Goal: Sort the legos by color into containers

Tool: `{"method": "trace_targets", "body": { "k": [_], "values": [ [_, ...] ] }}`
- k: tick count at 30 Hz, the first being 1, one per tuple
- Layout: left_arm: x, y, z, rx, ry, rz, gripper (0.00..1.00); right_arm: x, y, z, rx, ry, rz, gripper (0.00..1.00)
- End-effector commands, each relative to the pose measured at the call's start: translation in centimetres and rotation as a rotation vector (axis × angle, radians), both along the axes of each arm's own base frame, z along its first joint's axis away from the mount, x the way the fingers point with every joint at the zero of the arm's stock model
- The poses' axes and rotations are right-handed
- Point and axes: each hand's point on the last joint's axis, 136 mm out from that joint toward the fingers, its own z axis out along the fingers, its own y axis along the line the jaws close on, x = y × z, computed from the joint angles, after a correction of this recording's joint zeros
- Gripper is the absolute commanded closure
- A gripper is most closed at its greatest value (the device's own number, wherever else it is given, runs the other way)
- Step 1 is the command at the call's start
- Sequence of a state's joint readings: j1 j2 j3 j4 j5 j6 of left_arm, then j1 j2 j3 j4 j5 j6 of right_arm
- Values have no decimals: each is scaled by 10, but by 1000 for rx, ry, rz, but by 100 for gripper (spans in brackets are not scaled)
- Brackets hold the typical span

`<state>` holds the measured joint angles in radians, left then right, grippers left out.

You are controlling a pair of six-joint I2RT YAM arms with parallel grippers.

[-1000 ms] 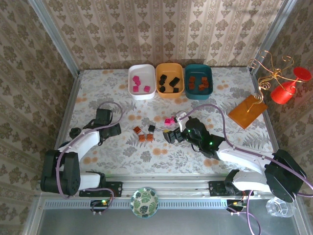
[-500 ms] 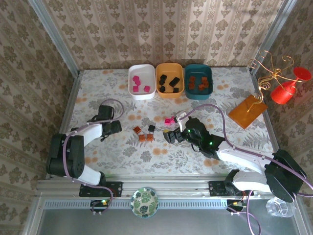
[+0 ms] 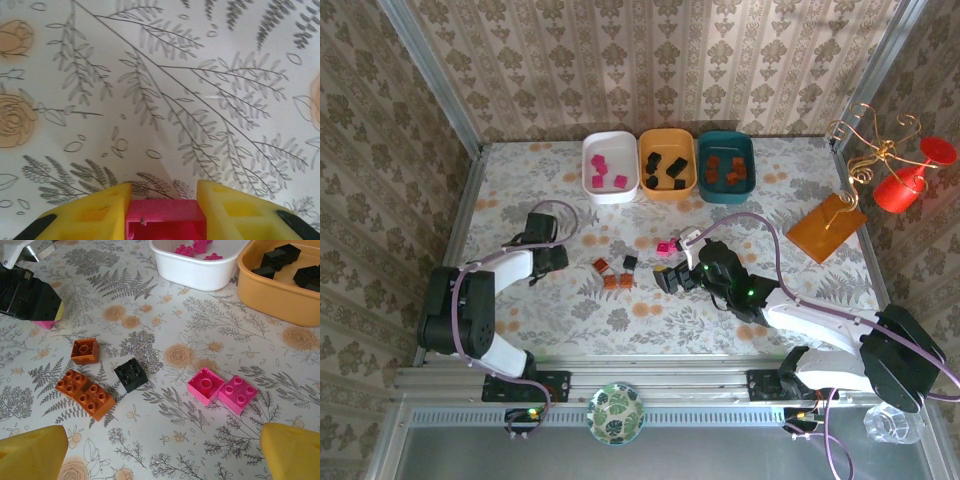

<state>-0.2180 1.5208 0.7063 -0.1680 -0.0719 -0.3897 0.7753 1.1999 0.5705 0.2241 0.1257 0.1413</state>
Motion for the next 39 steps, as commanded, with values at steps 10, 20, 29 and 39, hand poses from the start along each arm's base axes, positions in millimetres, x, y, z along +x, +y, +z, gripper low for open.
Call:
{"method": "trace_targets", "body": {
  "k": [10, 20, 29, 39],
  "values": [
    [85, -53, 113, -25, -338, -82, 67, 4, 1, 6, 6, -2, -28, 0],
    [186, -107, 121, -45, -376, -159, 67, 7, -6, 8, -4, -15, -63, 0],
    [237, -136, 119, -73, -338, -215, 40, 29, -28, -14, -78, 70, -235, 0],
    [138, -146, 185, -272, -471, -301, 26, 48, -32, -60, -151, 311, -333, 4]
  ]
}}
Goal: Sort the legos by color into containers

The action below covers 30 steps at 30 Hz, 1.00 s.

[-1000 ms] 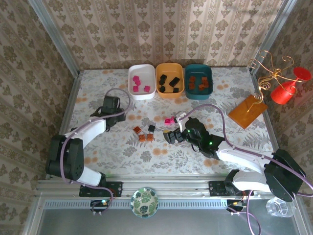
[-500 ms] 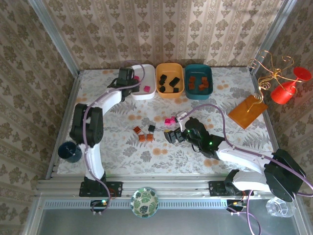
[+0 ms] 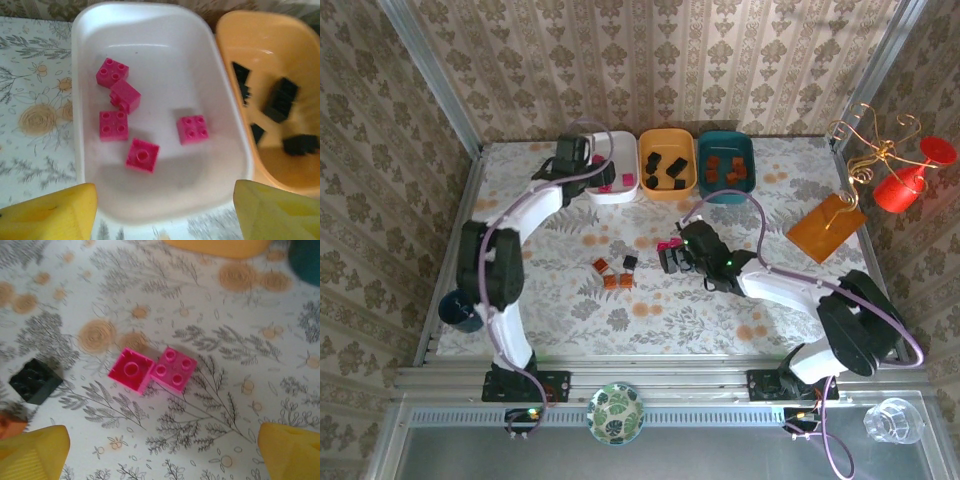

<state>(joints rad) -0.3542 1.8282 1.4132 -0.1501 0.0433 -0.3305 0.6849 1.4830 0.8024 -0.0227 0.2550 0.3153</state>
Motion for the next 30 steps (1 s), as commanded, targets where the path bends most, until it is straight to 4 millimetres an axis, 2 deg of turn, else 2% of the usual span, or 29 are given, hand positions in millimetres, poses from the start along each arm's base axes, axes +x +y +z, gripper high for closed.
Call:
{"method": "trace_targets", "body": {
  "k": [1, 4, 7, 13, 20, 30],
  "values": [
    [-42, -15, 37, -126, -88, -68, 26, -2, 1, -12, -7, 90, -40, 6],
    [-85, -10, 34, -177, -109, -67, 25, -4, 13, -24, 35, 142, -50, 14],
    [-119, -3, 25, -185, -109, -73, 24, -4, 25, -36, 46, 167, -68, 20],
    [-162, 21, 8, -151, -88, -45, 24, 11, 38, -49, 78, 164, -108, 33],
    [-185, 36, -6, -131, -82, -26, 24, 26, 51, -59, 50, 158, -108, 42],
    [-193, 43, -2, -116, -106, -25, 23, 50, 51, -67, -40, 111, -142, 48]
  ]
}}
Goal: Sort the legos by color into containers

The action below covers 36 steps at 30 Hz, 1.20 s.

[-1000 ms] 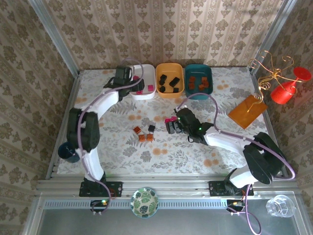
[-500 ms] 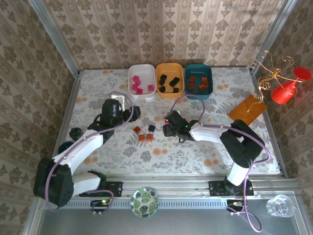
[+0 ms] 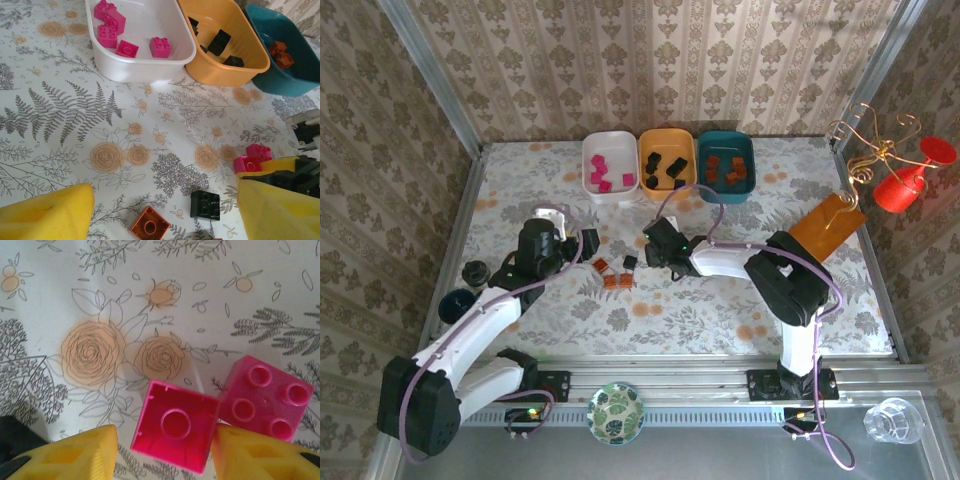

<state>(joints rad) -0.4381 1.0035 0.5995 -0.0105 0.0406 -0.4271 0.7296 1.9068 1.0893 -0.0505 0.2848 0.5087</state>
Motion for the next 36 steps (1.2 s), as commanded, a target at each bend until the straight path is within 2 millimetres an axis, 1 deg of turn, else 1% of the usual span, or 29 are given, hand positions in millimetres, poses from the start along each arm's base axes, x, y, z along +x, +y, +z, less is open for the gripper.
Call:
{"method": "trace_targets", "body": {
  "k": [1, 5, 8, 12, 15, 20, 23, 25, 29, 33, 36],
  "values": [
    [-5, 4, -4, 16, -2, 3, 23, 13, -1, 1, -51, -40, -23, 49],
    [-8, 4, -4, 16, 1, -2, 23, 21, 0, -1, -82, -59, -25, 52],
    [-11, 5, -6, 21, 0, -4, 23, 27, 3, -2, -92, -75, -18, 58],
    [-13, 13, -8, 53, -10, 15, 23, 34, 12, 1, -79, -100, 17, 65],
    [-14, 20, -9, 81, -22, 35, 23, 38, 29, 17, -16, -144, 86, 70],
    [-15, 31, -7, 91, -35, 67, 22, 54, 57, 58, 135, -252, 123, 70],
    [-17, 34, -8, 78, -45, 77, 22, 73, 73, 79, 206, -289, 125, 70],
    [-18, 36, -8, 66, -49, 80, 21, 88, 82, 86, 231, -309, 117, 70],
    [-20, 33, -5, 52, -44, 59, 21, 120, 91, 98, 280, -337, 75, 70],
    [-21, 28, -1, 28, -41, 34, 21, 158, 94, 102, 307, -356, 19, 70],
    [-22, 22, 1, -1, -37, 10, 21, 186, 96, 98, 324, -363, -7, 69]
  ]
}}
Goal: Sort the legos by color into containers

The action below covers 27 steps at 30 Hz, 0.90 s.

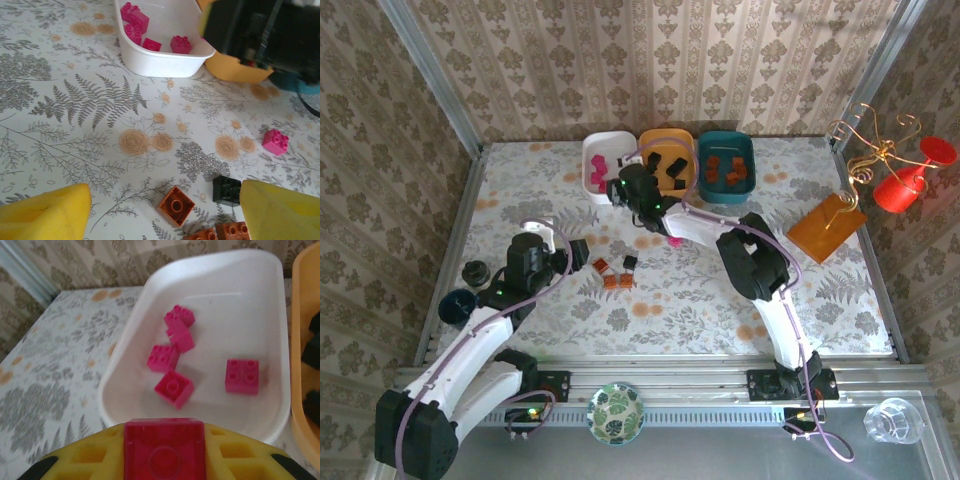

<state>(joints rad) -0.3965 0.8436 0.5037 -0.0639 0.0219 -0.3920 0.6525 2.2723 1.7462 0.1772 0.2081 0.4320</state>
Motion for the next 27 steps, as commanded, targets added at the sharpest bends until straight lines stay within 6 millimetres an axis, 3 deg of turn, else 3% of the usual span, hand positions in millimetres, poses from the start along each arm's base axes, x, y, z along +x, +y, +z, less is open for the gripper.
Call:
{"method": "trace_targets", "body": {
  "k": [1, 4, 7, 10, 14, 18, 21, 24, 27],
  "values": [
    [-1, -8, 8, -42, -6, -41, 19, 29, -2, -15, 26, 41, -29, 66],
    [-1, -17, 9, -61, 15, -79, 18, 46, 4, -12, 2, 46, -10, 55],
    [1, -23, 8, -59, 41, -108, 17, 46, 6, 7, -3, 25, 28, 45],
    [6, -27, 5, -40, 64, -123, 16, 29, 2, 39, -4, -9, 73, 37],
    [8, -28, -7, -8, 115, -134, 17, -16, -18, 52, -15, 12, 121, 31],
    [5, -25, -36, 47, 191, -125, 17, -77, -52, 34, -79, 104, 136, 27],
    [4, -17, -45, 81, 211, -101, 17, -130, -63, 7, -177, 182, 162, 23],
    [3, -9, -46, 93, 183, -76, 17, -169, -63, -17, -256, 232, 217, 19],
    [1, -3, -43, 80, 146, -55, 17, -194, -51, -37, -333, 244, 301, 17]
  ]
}}
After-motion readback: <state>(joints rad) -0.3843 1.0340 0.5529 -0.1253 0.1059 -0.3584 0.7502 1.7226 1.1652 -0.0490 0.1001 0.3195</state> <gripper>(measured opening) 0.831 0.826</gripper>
